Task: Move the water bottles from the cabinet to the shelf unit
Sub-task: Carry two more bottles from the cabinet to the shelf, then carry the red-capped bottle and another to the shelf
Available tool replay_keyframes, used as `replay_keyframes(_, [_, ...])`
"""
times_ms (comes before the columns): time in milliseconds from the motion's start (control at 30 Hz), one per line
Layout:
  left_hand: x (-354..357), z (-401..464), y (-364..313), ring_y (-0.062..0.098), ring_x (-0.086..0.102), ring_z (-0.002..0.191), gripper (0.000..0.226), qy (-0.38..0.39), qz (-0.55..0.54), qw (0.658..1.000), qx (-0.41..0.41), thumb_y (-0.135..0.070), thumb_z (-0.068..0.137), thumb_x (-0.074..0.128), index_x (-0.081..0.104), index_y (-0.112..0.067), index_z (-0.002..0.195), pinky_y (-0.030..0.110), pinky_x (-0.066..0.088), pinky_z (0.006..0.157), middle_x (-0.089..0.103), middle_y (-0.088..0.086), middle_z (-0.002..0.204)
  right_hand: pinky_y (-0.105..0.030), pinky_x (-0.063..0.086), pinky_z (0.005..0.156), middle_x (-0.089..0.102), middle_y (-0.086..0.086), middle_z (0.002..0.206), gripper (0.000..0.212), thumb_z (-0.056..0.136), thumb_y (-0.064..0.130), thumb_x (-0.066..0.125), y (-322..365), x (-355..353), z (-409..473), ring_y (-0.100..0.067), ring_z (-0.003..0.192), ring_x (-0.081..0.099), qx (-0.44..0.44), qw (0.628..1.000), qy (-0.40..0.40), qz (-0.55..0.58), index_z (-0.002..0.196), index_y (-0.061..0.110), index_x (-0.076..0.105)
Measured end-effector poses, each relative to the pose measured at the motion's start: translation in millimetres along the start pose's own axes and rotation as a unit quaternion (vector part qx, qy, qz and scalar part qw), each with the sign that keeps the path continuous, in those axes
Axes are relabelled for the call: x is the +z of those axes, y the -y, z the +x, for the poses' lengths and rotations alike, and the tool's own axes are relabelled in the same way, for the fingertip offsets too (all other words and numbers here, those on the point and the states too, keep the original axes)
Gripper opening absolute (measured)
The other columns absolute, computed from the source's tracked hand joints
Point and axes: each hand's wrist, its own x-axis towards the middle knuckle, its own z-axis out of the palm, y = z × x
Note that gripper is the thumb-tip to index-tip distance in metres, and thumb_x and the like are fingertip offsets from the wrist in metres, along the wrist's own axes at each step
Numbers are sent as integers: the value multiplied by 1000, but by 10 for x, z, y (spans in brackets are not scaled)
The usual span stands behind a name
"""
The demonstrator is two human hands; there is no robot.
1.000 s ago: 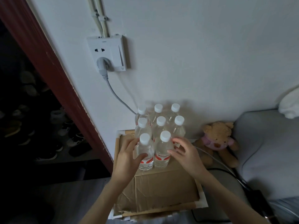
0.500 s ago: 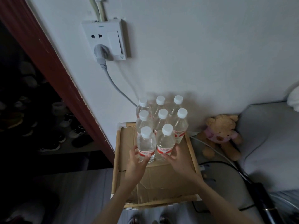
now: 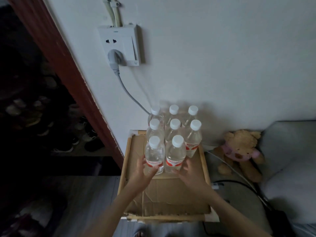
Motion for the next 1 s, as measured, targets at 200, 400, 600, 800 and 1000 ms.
replay_keyframes(200, [63,-385,72,24,27,136,70,-108,178,978,-16,-48,85,53,24,-19,141,37,25,111,29,6,147,-39,32,110,36,-1,147,84,74,59,60,-296,-47,-154,-19,134,36,63,968,103,-219,141,19,27])
replay_keyframes(400, [50,-1410,730,31,35,131,73,-181,327,927,-29,-64,77,35,32,-21,135,43,35,106,44,11,137,-32,26,108,33,-12,147,66,90,45,48,-163,400,-525,-26,135,32,-84,910,183,-362,143,14,24])
replay_keyframes(600, [-303,-2852,1134,38,39,129,66,-303,374,861,-165,-61,79,31,27,-26,134,53,35,102,46,15,138,-38,28,108,27,-9,150,70,87,48,50,319,1285,-992,-27,136,29,-326,783,277,-452,143,15,25])
replay_keyframes(800, [-297,-4688,1468,35,43,127,69,-425,320,794,-293,-67,83,19,34,-22,134,50,37,100,48,13,136,-40,14,116,14,-7,156,71,90,53,39,756,2349,-2018,-23,143,12,-495,637,315,-499,146,19,12])
replay_keyframes(1000, [637,-6954,2056,29,13,142,111,-524,177,706,-444,-85,57,-15,23,-26,142,43,14,114,23,7,152,-42,10,116,9,-4,156,70,90,52,40,416,3446,-3997,-21,144,7,-588,519,402,-472,146,25,8])
